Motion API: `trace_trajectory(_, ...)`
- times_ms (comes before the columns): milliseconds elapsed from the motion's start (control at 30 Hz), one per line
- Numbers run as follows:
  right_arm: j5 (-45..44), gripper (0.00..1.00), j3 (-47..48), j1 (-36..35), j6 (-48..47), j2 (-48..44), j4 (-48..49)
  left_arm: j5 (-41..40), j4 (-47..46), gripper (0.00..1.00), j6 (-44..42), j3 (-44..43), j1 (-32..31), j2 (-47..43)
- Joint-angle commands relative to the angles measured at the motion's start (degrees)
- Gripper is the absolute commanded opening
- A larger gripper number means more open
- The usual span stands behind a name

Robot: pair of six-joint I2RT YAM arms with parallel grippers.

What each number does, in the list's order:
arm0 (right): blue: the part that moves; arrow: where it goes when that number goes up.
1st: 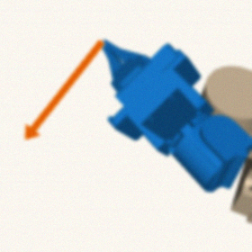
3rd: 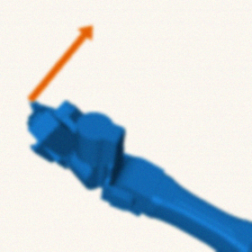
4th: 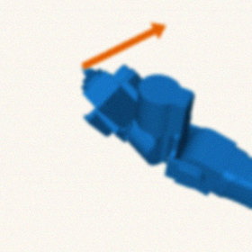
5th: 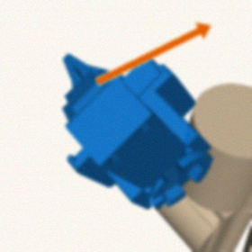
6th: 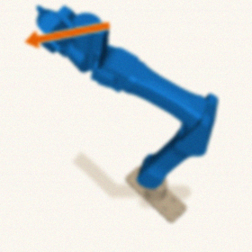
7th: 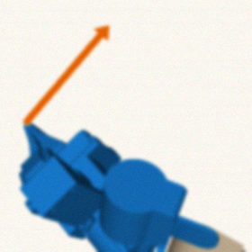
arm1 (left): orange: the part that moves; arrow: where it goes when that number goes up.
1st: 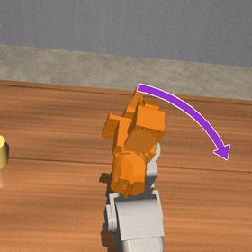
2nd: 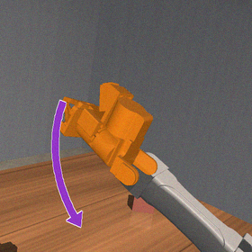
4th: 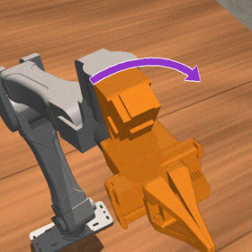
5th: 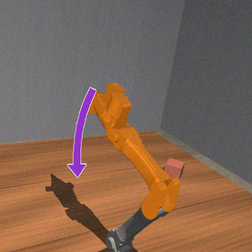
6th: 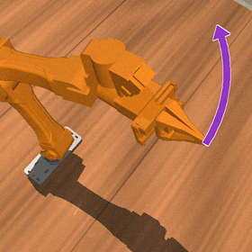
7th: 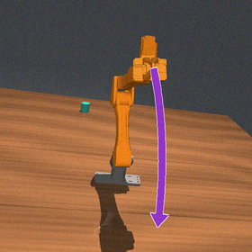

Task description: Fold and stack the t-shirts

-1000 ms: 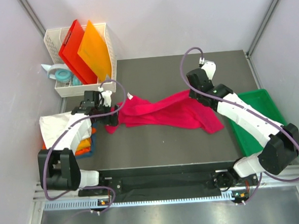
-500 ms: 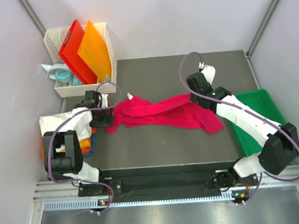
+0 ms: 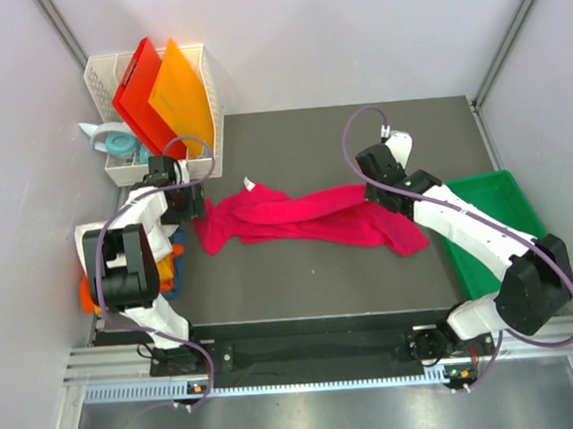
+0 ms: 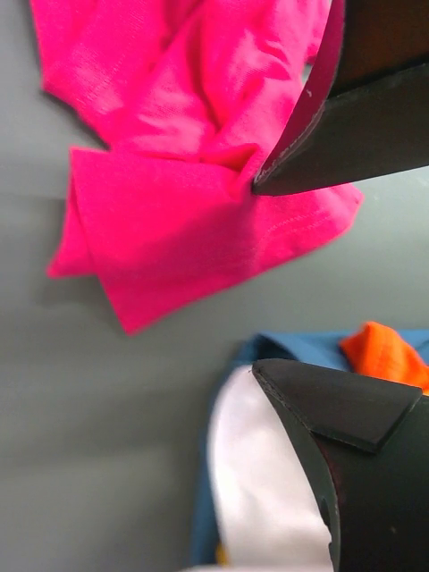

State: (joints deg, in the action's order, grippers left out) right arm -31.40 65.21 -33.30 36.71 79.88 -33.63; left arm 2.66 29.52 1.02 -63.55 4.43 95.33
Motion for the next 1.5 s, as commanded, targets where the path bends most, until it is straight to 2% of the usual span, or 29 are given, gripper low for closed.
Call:
trace_trajectory(0, 0.0, 0.00, -0.4, -0.6, 0.5, -1.6, 1.8, 4.5, -3.2, 0.76, 1.6, -5.0, 0.1, 3.6)
trace_trajectory(233, 0.1, 0.00, -2.1, -0.6, 0.5, -1.7, 2.4, 4.6, -3.8, 0.72, 1.5, -6.9, 0.1, 9.1)
trace_trajectory(567, 0.8, 0.00, -1.2, -0.6, -0.1, 0.3, 3.0, 1.6, -6.3, 0.66, 2.6, -6.8, 0.9, 11.4)
trace_trajectory(933, 1.5, 0.00, -2.5, -0.5, 0.3, 0.5, 3.1, 0.2, -8.8, 0.36, 2.5, -6.1, 1.1, 10.6)
trace_trajectory(1033, 1.3, 0.00, -2.7, -0.5, 0.6, 0.5, 3.0, -0.2, -8.6, 0.37, 2.3, -6.1, 1.1, 10.9)
trace_trajectory(1133, 1.3, 0.00, -3.1, -0.7, 0.9, 0.0, 2.9, -1.7, -8.9, 0.46, 3.1, -5.5, 1.4, 10.1)
trace_trajectory(1167, 1.3, 0.00, -3.2, -0.7, 0.9, -0.2, 2.9, -2.1, -10.1, 0.55, 3.8, -5.1, 1.6, 9.3)
trace_trajectory(1300, 1.3, 0.00, -3.6, -0.9, 1.3, -0.7, 2.8, -2.0, -12.6, 0.67, 4.6, -4.4, 2.1, 5.8)
trace_trajectory(1467, 1.2, 0.00, -3.8, -1.2, 1.4, -0.5, 2.8, -0.1, -10.8, 0.69, 6.1, -8.9, 2.0, 7.2)
